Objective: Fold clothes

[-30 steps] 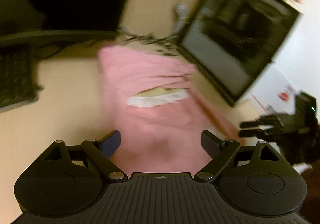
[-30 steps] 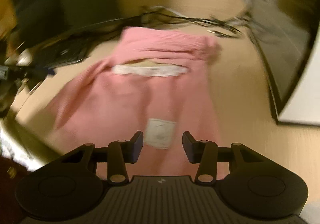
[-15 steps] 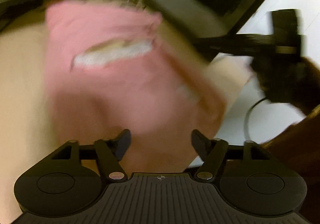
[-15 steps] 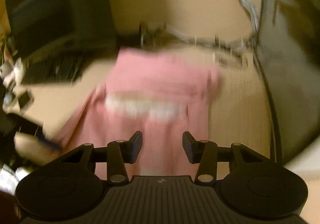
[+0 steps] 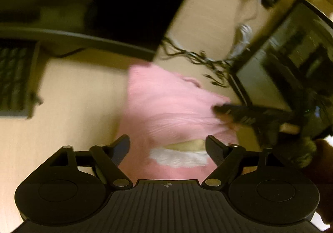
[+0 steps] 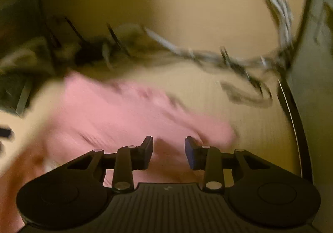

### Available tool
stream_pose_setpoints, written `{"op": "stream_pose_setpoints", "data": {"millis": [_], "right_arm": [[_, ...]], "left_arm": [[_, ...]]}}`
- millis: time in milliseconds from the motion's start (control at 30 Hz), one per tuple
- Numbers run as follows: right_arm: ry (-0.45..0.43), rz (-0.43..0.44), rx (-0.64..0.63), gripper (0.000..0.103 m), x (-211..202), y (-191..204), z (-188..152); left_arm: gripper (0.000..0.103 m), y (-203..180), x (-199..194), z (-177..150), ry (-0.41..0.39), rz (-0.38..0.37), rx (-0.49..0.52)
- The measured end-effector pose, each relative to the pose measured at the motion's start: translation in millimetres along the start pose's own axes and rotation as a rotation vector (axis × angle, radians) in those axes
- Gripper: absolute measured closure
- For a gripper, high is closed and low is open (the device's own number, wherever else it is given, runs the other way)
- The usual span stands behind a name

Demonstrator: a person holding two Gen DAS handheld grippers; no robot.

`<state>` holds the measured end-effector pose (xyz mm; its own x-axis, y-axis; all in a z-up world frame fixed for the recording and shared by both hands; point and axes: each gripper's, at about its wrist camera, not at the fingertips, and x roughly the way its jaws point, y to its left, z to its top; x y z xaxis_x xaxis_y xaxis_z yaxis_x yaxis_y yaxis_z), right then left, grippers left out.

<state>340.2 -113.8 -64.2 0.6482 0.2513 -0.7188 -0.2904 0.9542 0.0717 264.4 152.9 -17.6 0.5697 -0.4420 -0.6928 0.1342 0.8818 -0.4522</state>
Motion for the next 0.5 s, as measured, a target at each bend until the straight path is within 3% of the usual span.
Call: {"op": "stream_pose_setpoints", "data": {"millis": [133,367,467,500], "right_arm": [[-0.054,0.017,0.018,0.059,21,6,31],[0.055,0.028,-0.034,0.059,99,11,39],[0.059,0.088,-0.045,0.1,91,13,36],[0.036,0.095,-0.052,0.1,79,16,35]], "left_arm": [[0.009,10,-10,-9,-0.018,0.041,-0.095],[0.008,22,-24,-21,-0.047,0.073,-0.18],[0.007,32,-34,-27,-0.057,0.058,-0.22],[0.007,38,-37,-30,-0.056,0.044,-0.24]]}}
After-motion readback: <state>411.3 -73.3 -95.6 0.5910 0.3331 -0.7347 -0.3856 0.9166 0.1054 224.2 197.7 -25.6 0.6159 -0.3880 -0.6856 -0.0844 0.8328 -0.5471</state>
